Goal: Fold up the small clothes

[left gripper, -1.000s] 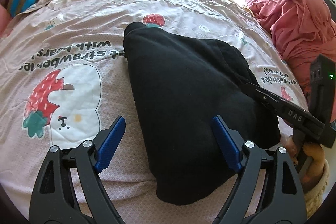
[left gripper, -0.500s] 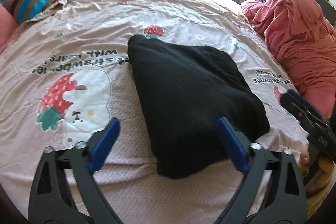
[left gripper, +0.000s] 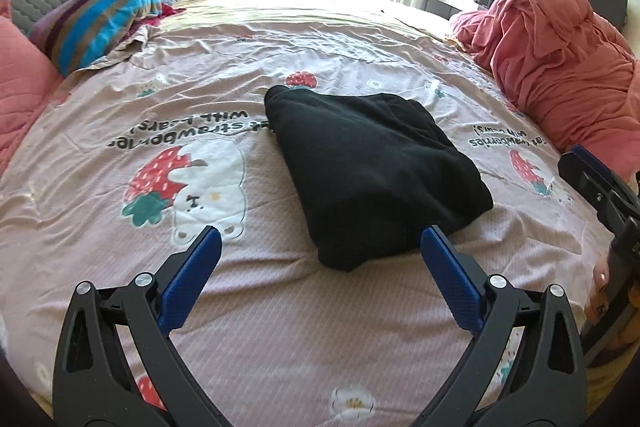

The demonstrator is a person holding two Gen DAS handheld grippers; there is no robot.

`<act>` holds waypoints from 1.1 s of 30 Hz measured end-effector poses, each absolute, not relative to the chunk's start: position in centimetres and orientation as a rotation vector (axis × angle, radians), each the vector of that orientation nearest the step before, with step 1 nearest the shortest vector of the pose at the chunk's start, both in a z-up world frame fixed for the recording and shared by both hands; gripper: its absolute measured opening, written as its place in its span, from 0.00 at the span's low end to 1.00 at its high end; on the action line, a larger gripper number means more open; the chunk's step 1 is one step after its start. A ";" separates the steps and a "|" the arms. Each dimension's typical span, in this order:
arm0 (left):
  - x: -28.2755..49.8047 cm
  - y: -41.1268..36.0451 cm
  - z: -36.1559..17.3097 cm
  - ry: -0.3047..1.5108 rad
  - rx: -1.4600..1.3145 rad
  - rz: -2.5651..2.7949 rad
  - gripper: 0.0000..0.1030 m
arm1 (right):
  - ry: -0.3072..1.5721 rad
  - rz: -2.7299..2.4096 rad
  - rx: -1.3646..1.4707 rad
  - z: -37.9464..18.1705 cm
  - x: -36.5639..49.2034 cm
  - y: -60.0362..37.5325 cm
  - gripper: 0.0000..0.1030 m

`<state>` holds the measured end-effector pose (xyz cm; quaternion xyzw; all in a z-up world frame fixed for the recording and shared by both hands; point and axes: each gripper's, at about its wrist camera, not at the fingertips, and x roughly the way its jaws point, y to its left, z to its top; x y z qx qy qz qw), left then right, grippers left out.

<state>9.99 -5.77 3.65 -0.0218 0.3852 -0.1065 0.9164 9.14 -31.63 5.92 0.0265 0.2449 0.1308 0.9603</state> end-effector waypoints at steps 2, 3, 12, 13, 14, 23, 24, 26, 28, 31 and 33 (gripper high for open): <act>9.2 -5.4 3.7 0.780 -0.050 -0.211 0.91 | 0.507 0.271 0.078 5.5 8.7 -31.5 0.96; 8.8 -5.2 3.8 0.772 -0.047 -0.204 0.91 | 0.507 0.268 0.084 5.4 8.4 -31.4 0.96; 6.1 -4.3 3.0 0.741 -0.041 -0.193 0.91 | 0.510 0.247 0.044 4.5 6.0 -29.5 0.96; 5.9 -4.3 2.8 0.740 -0.040 -0.190 0.91 | 0.515 0.246 0.042 4.3 5.8 -29.4 0.96; 5.7 -4.2 2.4 0.741 -0.041 -0.184 0.91 | 0.532 0.248 0.043 4.0 5.5 -29.1 0.96; 4.2 -3.8 0.6 0.738 -0.060 -0.164 0.91 | 0.652 0.149 0.054 0.4 5.0 -29.0 0.96; 4.1 -3.7 0.5 0.736 -0.064 -0.164 0.91 | 0.674 0.143 0.065 -0.1 5.2 -29.2 0.96; 4.0 -3.6 0.3 0.740 -0.074 -0.166 0.91 | 0.701 0.134 0.083 -0.7 5.4 -29.5 0.96; 4.1 -3.5 0.0 0.748 -0.078 -0.167 0.91 | 0.713 0.128 0.089 -1.0 5.4 -29.6 0.96; 4.1 -3.4 -0.2 0.759 -0.080 -0.158 0.91 | 0.711 0.124 0.079 -1.1 5.4 -29.5 0.96; 4.2 -3.4 -0.4 0.765 -0.081 -0.147 0.91 | 0.709 0.128 0.079 -1.0 5.3 -29.5 0.96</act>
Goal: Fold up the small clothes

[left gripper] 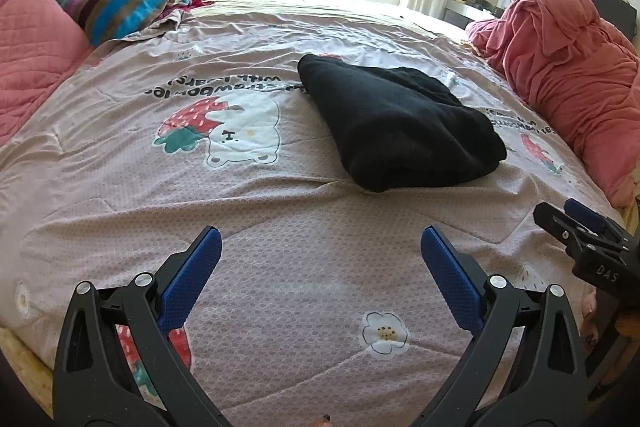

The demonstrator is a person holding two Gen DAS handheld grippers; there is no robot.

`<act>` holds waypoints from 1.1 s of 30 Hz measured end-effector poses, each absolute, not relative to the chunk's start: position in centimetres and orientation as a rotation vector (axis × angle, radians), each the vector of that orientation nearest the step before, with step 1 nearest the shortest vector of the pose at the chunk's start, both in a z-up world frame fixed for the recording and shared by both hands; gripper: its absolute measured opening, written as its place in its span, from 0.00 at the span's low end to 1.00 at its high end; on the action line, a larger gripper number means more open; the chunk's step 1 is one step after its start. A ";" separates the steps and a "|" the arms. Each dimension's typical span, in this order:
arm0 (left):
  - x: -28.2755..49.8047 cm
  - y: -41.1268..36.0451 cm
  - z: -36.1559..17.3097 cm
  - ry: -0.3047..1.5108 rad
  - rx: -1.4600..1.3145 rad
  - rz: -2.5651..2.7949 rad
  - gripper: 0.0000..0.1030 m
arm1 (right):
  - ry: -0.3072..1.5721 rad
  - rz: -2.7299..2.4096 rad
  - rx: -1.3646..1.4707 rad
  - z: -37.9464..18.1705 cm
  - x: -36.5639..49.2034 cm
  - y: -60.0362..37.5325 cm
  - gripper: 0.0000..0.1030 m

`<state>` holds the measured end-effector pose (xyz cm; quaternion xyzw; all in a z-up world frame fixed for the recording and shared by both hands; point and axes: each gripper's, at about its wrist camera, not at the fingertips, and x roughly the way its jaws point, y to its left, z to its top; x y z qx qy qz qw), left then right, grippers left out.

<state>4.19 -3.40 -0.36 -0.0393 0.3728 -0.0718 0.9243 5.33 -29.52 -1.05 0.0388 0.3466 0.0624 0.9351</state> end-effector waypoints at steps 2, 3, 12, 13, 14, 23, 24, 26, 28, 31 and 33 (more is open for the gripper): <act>4.2 -3.4 -0.4 0.771 -0.076 -0.132 0.91 | 0.713 0.128 0.078 -1.1 5.4 -29.5 0.96; 4.2 -3.4 -0.5 0.772 -0.074 -0.128 0.91 | 0.718 0.127 0.076 -1.2 5.5 -29.5 0.96; 4.1 -3.3 -0.3 0.769 -0.076 -0.115 0.91 | 0.734 0.130 0.068 -1.5 5.5 -29.4 0.96; 4.1 -3.2 -0.3 0.767 -0.078 -0.114 0.91 | 0.732 0.131 0.066 -1.5 5.5 -29.4 0.96; 4.0 -3.2 -0.2 0.764 -0.080 -0.114 0.91 | 0.730 0.130 0.064 -1.5 5.4 -29.4 0.96; 3.9 -3.1 -0.1 0.766 -0.082 -0.108 0.91 | 0.731 0.123 0.059 -1.5 5.5 -29.4 0.96; 4.0 -3.1 -0.1 0.766 -0.082 -0.108 0.91 | 0.732 0.124 0.060 -1.5 5.5 -29.4 0.96; 4.0 -3.2 -0.1 0.765 -0.079 -0.110 0.91 | 0.730 0.124 0.059 -1.5 5.5 -29.4 0.96; 4.0 -3.2 -0.2 0.765 -0.077 -0.112 0.91 | 0.732 0.124 0.057 -1.5 5.5 -29.3 0.96; 3.9 -3.3 -0.1 0.762 -0.080 -0.113 0.91 | 0.732 0.124 0.057 -1.5 5.5 -29.3 0.96; 3.8 -3.3 0.0 0.757 -0.082 -0.119 0.91 | 0.733 0.125 0.060 -1.5 5.5 -29.3 0.96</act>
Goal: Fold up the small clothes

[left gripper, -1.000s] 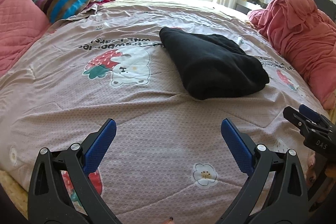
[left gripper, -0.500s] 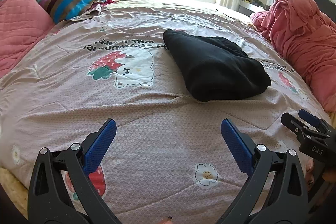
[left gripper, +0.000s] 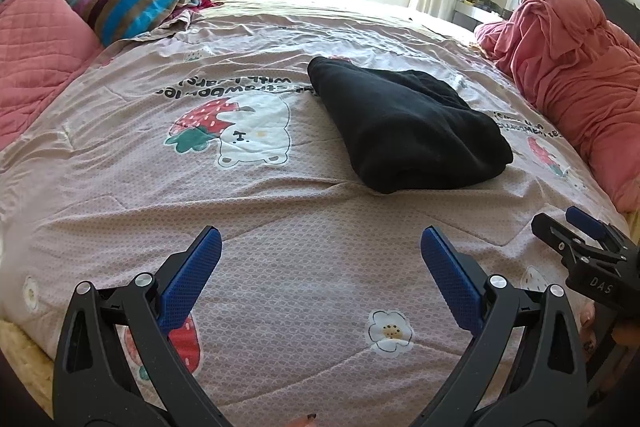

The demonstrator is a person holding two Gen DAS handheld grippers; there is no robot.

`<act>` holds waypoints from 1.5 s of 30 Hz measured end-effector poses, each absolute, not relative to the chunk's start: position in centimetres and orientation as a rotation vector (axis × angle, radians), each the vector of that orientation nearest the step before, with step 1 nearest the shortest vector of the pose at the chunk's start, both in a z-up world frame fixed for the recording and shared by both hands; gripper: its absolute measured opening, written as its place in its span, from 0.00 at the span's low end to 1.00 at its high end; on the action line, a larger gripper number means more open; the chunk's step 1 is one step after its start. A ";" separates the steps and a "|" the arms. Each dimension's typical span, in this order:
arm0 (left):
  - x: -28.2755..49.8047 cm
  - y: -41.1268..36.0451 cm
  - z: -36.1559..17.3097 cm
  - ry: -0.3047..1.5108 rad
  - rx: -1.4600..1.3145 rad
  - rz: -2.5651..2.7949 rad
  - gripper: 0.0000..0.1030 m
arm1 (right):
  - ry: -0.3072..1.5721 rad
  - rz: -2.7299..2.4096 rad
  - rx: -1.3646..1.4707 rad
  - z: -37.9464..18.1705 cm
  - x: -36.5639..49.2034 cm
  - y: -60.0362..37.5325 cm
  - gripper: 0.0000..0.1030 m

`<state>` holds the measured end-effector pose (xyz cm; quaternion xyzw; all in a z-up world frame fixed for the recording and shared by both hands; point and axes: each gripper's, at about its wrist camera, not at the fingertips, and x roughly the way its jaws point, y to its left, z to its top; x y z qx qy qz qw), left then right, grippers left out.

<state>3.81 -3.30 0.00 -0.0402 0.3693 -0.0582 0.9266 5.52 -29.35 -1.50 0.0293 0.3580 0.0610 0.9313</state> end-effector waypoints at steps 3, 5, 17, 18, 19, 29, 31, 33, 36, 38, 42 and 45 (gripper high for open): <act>3.8 -3.2 0.1 0.756 -0.088 -0.120 0.91 | 0.734 0.126 0.059 -1.5 5.5 -29.3 0.96; 3.7 -3.3 0.1 0.759 -0.086 -0.119 0.91 | 0.733 0.127 0.057 -1.5 5.5 -29.2 0.96; 3.8 -3.2 0.3 0.762 -0.092 -0.127 0.91 | 0.731 0.129 0.053 -1.3 5.6 -28.9 0.96; 3.8 -3.2 0.2 0.763 -0.091 -0.125 0.91 | 0.732 0.129 0.053 -1.3 5.6 -28.9 0.96; 3.8 -3.2 0.2 0.765 -0.089 -0.120 0.91 | 0.734 0.128 0.053 -1.3 5.6 -28.9 0.96; 4.0 -3.2 -0.1 0.782 -0.084 -0.112 0.91 | 0.734 0.124 0.050 -1.3 5.6 -28.8 0.96; 4.0 -3.3 -0.2 0.786 -0.083 -0.113 0.91 | 0.734 0.125 0.052 -1.3 5.6 -28.8 0.96; 3.9 -3.4 -0.3 0.787 -0.080 -0.114 0.91 | 0.734 0.124 0.052 -1.3 5.7 -28.8 0.96; 3.9 -3.4 -0.3 0.787 -0.079 -0.115 0.91 | 0.733 0.123 0.052 -1.3 5.6 -28.8 0.96; 3.9 -3.4 -0.3 0.789 -0.080 -0.114 0.91 | 0.735 0.121 0.051 -1.3 5.7 -28.8 0.96; 3.8 -3.6 -0.4 0.793 -0.076 -0.117 0.91 | 0.731 0.122 0.048 -1.3 5.6 -28.9 0.96; 3.7 -3.6 -0.4 0.794 -0.071 -0.117 0.91 | 0.732 0.120 0.049 -1.3 5.5 -28.9 0.96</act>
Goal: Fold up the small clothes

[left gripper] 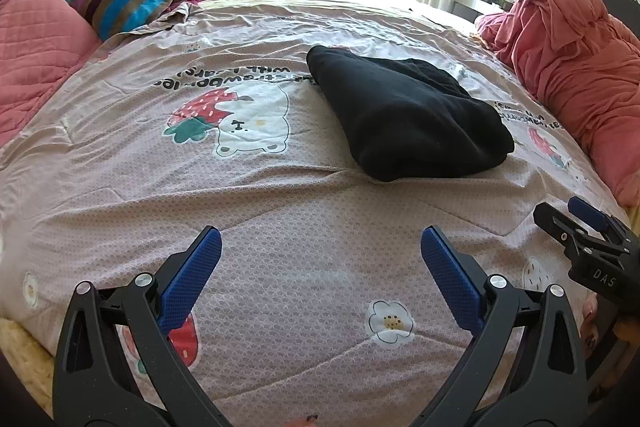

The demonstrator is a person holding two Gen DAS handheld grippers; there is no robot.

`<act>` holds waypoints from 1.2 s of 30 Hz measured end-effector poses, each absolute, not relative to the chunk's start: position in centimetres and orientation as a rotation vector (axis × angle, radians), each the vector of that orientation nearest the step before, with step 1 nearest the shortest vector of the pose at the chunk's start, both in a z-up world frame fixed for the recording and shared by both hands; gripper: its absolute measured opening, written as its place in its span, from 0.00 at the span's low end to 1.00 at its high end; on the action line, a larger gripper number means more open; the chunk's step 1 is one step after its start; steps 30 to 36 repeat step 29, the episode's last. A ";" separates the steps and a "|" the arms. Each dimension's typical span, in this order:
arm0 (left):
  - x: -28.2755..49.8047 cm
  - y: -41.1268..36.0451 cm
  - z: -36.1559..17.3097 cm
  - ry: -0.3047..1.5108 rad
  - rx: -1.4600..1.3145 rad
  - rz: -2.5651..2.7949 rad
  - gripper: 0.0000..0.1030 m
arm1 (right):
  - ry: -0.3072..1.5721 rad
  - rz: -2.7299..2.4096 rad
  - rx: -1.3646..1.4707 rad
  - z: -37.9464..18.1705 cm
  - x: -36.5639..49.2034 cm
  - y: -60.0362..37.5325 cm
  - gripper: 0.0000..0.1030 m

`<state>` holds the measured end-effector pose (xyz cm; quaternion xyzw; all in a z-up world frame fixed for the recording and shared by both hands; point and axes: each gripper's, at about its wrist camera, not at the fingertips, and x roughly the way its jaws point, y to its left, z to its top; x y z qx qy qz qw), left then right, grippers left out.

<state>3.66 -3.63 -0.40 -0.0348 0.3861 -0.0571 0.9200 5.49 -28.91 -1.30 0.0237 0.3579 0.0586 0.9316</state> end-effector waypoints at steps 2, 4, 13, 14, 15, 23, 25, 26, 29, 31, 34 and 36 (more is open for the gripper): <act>3.7 -3.6 -0.4 0.795 -0.073 -0.118 0.91 | 0.732 0.119 0.050 -1.3 5.5 -29.0 0.96; 3.7 -3.6 -0.5 0.799 -0.078 -0.121 0.91 | 0.733 0.115 0.050 -1.3 5.4 -29.1 0.96; 4.0 -2.6 -0.7 0.829 -0.098 -0.081 0.91 | 0.741 0.004 0.052 -1.9 5.1 -31.4 0.96; 4.0 -2.1 -0.8 0.834 -0.105 -0.061 0.91 | 0.738 -0.033 0.061 -1.9 5.0 -32.2 0.96; 4.0 -1.4 -0.8 0.833 -0.114 -0.036 0.91 | 0.731 -0.087 0.077 -1.9 4.8 -33.4 0.96; 6.2 10.8 0.0 0.808 -0.288 0.226 0.91 | 0.684 -0.726 0.220 -1.4 -0.5 -51.2 0.95; 7.1 15.0 0.1 0.803 -0.330 0.317 0.91 | 0.681 -0.921 0.229 -1.7 -2.8 -56.6 0.96; 7.5 17.7 0.3 0.785 -0.352 0.381 0.91 | 0.700 -1.044 0.245 -1.9 -4.2 -59.8 0.96; 9.0 25.0 0.4 0.761 -0.360 0.607 0.91 | 0.752 -1.242 0.353 -3.4 -8.1 -66.4 0.96; 9.0 25.0 0.4 0.761 -0.360 0.607 0.91 | 0.752 -1.242 0.353 -3.4 -8.1 -66.4 0.96; 9.0 25.0 0.4 0.761 -0.360 0.607 0.91 | 0.752 -1.242 0.353 -3.4 -8.1 -66.4 0.96; 9.0 25.0 0.4 0.761 -0.360 0.607 0.91 | 0.752 -1.242 0.353 -3.4 -8.1 -66.4 0.96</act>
